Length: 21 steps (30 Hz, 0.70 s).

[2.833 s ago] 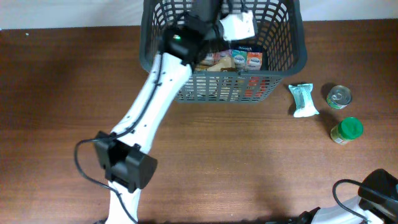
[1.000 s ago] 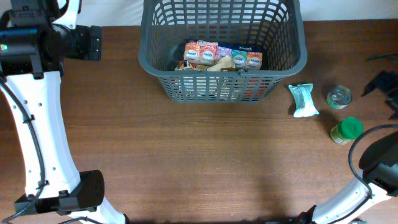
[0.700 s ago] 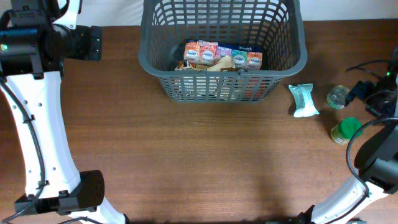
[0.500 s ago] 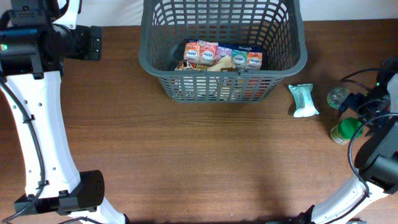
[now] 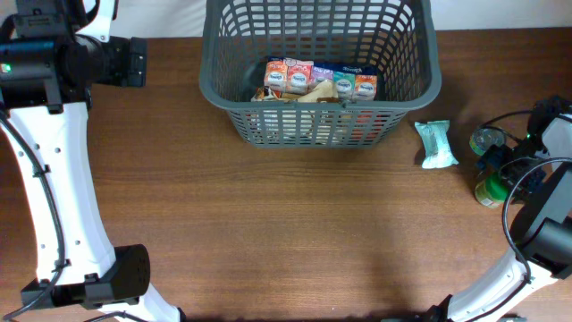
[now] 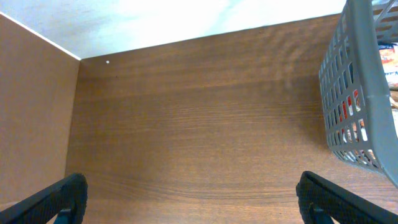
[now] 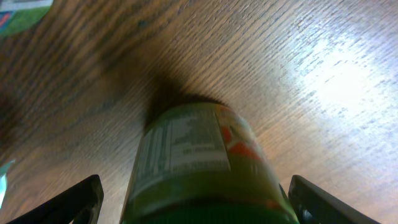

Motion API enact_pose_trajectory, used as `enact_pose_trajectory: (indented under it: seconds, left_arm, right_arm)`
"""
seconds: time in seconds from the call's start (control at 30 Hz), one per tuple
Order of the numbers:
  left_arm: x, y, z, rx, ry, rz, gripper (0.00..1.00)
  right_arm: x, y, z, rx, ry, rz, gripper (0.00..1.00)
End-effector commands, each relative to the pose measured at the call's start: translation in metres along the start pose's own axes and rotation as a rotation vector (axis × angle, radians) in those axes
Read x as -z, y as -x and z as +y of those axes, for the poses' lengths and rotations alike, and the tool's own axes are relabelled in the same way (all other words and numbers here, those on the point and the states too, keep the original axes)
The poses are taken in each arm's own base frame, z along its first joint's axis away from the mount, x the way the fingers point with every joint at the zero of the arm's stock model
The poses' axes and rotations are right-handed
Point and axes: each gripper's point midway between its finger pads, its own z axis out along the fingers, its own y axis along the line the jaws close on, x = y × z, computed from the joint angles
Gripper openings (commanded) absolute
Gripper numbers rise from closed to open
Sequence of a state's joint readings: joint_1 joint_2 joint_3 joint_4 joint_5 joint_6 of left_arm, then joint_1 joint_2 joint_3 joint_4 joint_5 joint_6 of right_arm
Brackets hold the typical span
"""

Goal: Pack container

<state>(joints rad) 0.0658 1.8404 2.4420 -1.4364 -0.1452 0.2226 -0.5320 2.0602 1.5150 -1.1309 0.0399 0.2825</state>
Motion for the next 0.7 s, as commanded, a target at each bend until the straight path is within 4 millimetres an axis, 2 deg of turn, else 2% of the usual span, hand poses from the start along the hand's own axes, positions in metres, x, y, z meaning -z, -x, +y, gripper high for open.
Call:
enact_pose_trajectory:
  seconds: [0.0,0.03,0.17,0.2,0.3,0.4,0.53,0.67]
  left_arm:
    - [-0.002,-0.001,-0.002,0.013,-0.011,0.004,0.99]
    - [-0.002,-0.001,-0.002,0.013,-0.011,0.004,0.99]
    - [-0.002,-0.001,-0.002,0.013,-0.011,0.004,0.99]
    - [-0.002,-0.001,-0.002,0.013,-0.011,0.004,0.99]
    - [-0.002,-0.001,-0.002,0.013,-0.011,0.004,0.99]
    - [-0.002,-0.001,-0.002,0.013,-0.011,0.004,0.99]
    - [-0.002,-0.001,-0.002,0.013,-0.011,0.004,0.99]
    - [-0.002,-0.001,-0.002,0.013,-0.011,0.004,0.99]
  right_arm:
    - [0.003,-0.001,0.002,-0.014,0.014,-0.015,0.84]
    - [0.003,-0.001,0.002,-0.014,0.014,-0.015,0.78]
    - [0.003,-0.002,0.002,-0.027,0.015,-0.014,0.38]
    - [0.004,-0.002,0.003,-0.026,0.019,-0.012,0.32]
    - [0.012,-0.005,0.005,-0.026,0.035,-0.005,0.25]
    - [0.033,-0.003,0.004,-0.026,0.044,-0.036,0.22]
    - [0.080,0.004,0.003,-0.024,0.067,-0.126,0.23]
    - [0.153,0.007,0.007,-0.004,0.118,-0.281,0.23]
